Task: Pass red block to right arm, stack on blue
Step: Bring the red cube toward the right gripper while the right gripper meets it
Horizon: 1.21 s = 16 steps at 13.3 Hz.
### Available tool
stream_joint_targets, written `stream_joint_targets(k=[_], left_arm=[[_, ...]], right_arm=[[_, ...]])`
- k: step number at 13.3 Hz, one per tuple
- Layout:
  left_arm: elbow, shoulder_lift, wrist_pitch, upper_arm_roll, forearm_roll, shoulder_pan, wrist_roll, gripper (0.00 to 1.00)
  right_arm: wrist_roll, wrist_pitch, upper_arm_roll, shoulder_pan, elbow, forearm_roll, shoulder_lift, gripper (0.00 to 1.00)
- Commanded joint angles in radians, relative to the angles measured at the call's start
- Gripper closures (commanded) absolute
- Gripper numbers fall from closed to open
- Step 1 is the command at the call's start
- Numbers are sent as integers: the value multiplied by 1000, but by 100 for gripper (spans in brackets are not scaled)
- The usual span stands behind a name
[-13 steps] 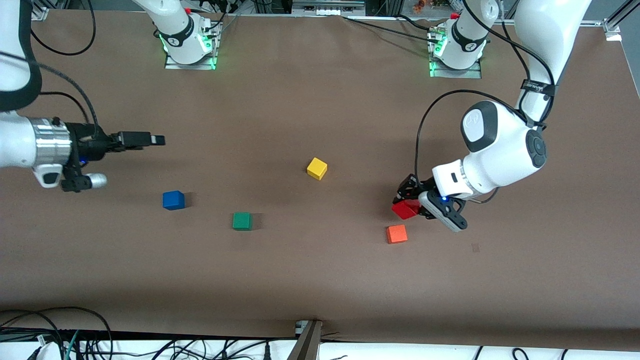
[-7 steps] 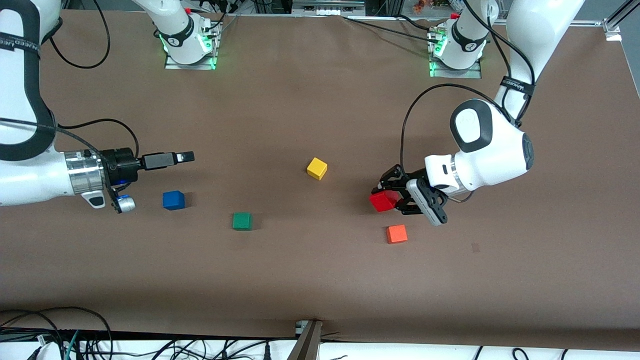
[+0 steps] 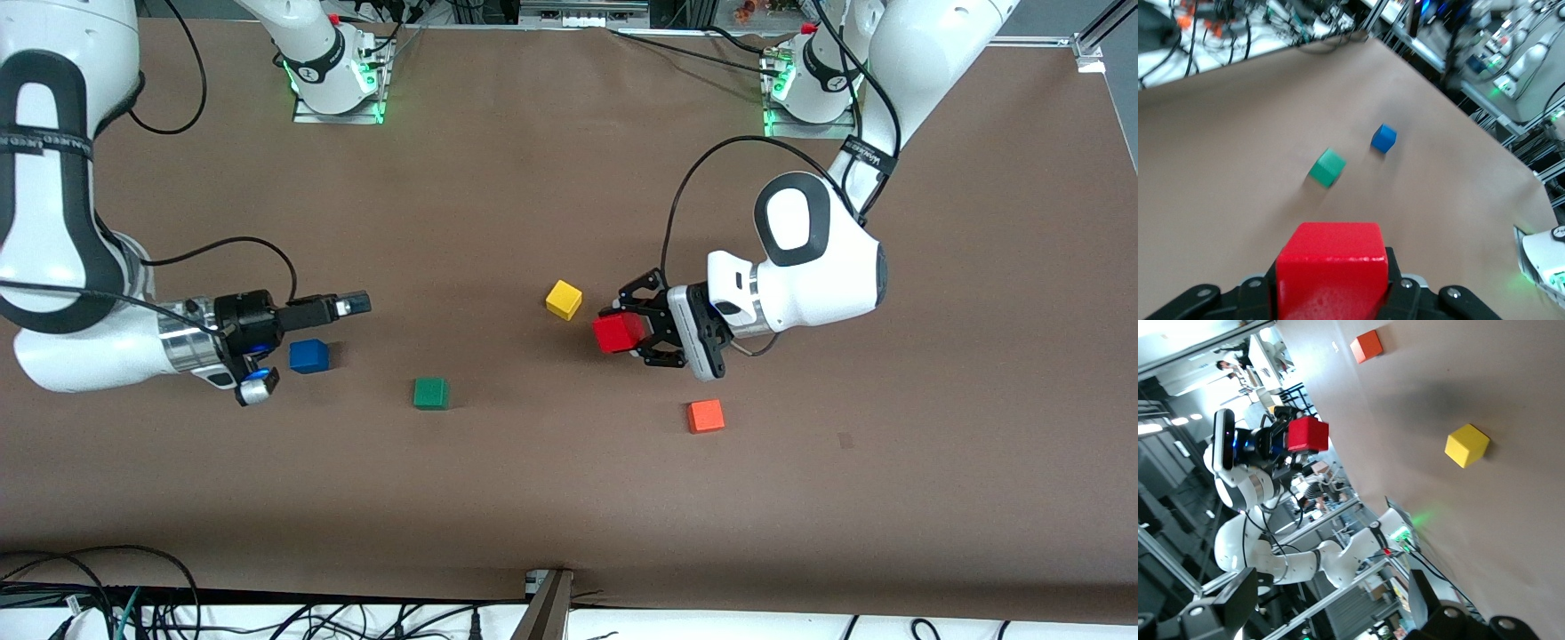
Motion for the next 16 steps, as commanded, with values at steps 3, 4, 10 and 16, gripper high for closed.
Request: stream_joint_targets(k=[3,4,10,16], left_arm=[[65,58,-53,-11,-282,5,296,100],[76,76,-51,-14,-319,-2,342,100],[209,168,-64,-49,-440,-70,587,100],[208,173,-63,-48,-487,-70,680,100]], right_arm=[[-110,6,1,19,-3,127,75,0],[-137,4,1,22,-12,163,84,0],[-260,89,1,128,-61,338,118,0],[-286,96,2,139,-57,352,95,0]])
